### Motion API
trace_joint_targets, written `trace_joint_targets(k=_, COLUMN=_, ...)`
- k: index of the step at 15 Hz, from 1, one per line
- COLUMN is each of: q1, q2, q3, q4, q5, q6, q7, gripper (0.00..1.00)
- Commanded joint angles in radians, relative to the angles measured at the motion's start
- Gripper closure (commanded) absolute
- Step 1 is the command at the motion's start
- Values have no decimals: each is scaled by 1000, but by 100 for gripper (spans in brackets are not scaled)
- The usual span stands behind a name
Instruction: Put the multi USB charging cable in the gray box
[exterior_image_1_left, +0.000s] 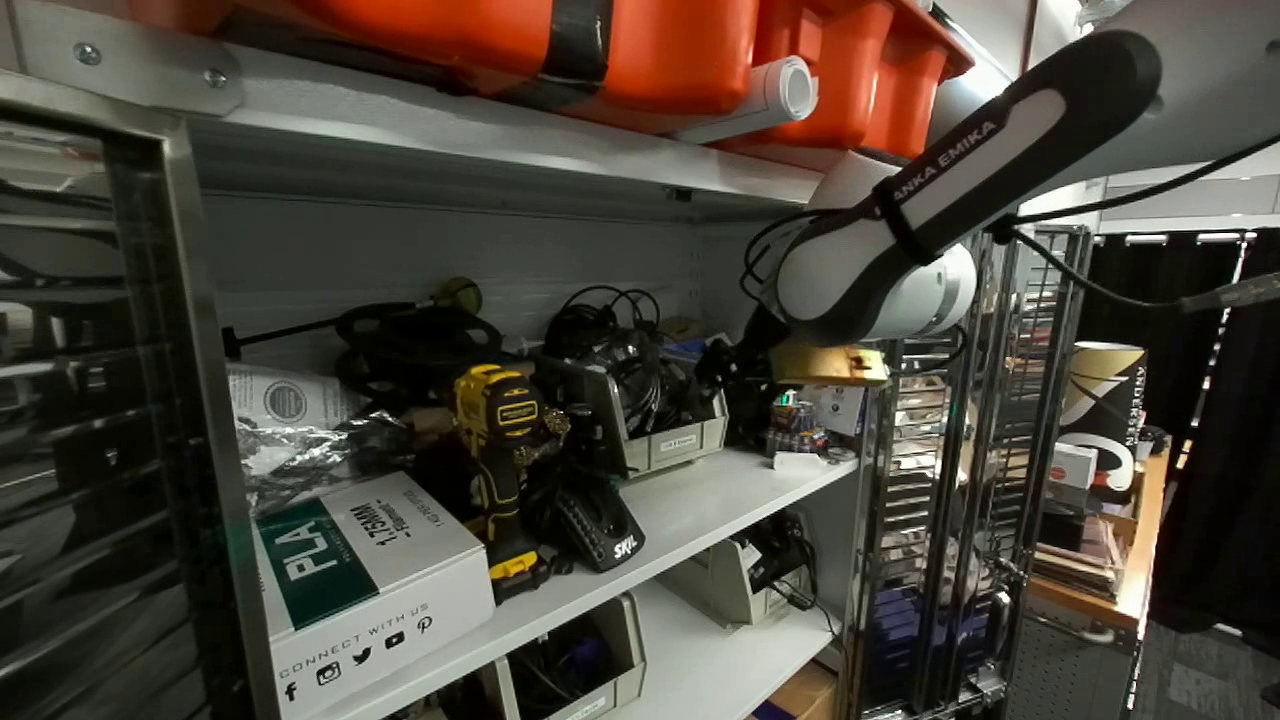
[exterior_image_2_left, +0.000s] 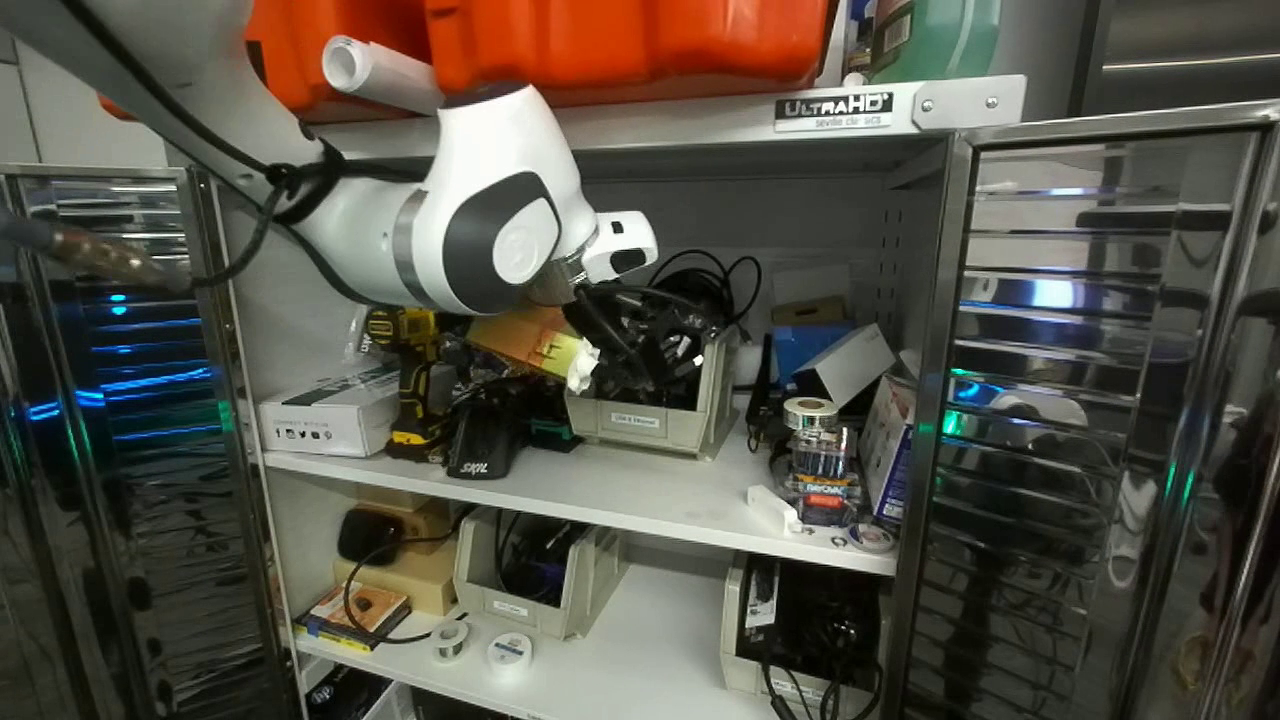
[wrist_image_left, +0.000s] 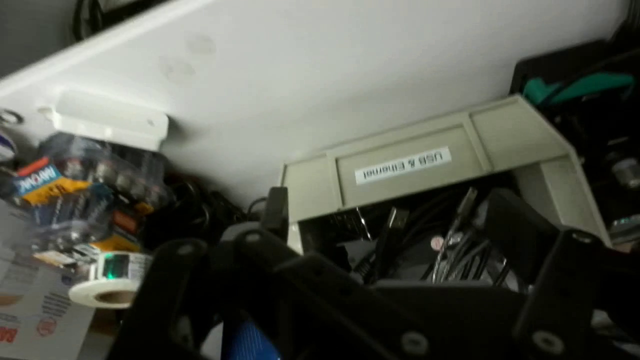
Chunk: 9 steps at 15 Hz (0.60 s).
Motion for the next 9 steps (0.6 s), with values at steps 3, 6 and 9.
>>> trace_joint_targets(k=3, q1=-53, q2=-219, q3=33, q4=-209, q5=162, q6=-329, q7=-168, gripper=0)
trace_joint_targets(k=6, q1=-73, q2=-313, q3=11, q4=-264, q5=165, q6=-576, q7=-199, gripper=0)
trace_joint_targets(k=9, q1=-99, q2=-396, q3=-12, q4=-276, q5=152, q6=-833, q7=-210, gripper=0)
